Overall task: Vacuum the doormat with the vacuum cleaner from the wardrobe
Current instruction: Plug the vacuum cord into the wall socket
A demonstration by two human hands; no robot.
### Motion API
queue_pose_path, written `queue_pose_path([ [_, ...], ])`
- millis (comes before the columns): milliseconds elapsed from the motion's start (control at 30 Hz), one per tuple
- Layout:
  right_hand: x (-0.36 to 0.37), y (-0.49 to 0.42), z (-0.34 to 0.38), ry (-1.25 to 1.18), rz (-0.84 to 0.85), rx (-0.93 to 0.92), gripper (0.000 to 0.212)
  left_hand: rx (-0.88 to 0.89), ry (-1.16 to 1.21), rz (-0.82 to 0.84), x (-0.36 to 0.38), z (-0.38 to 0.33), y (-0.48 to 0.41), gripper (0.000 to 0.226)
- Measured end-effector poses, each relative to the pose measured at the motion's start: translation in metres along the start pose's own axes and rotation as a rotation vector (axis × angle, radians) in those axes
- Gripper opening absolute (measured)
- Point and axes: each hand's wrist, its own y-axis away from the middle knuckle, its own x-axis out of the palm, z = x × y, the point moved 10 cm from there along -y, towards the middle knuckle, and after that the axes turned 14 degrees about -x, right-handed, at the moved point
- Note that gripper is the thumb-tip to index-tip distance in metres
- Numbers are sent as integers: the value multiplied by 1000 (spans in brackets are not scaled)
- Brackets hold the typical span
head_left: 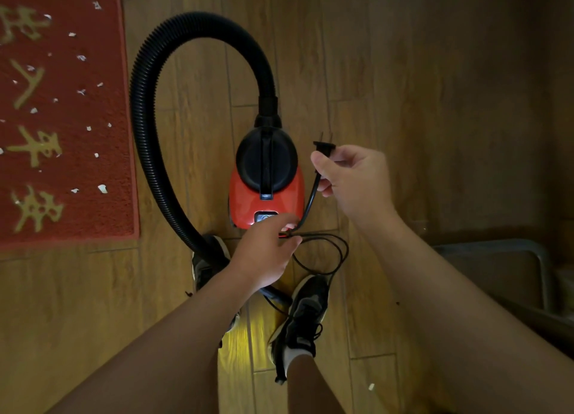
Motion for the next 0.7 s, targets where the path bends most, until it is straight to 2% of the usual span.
queue_pose_path([
  [67,-6,7,-1,0,-11,6,17,-10,20,-11,5,0,2,10],
  [233,-24,26,-1,-14,-42,3,17,-7,46,-5,18,-8,18,26],
  [333,-33,38,3,-18,-70,-12,18,17,56,7,23,-11,31,25],
  [500,-41,60,12,-21,-142,-27,16,44,25,81,30,-10,52,9],
  [700,-52,98,17,-49,-258,-22,17,133,32,137,33,-12,80,20],
])
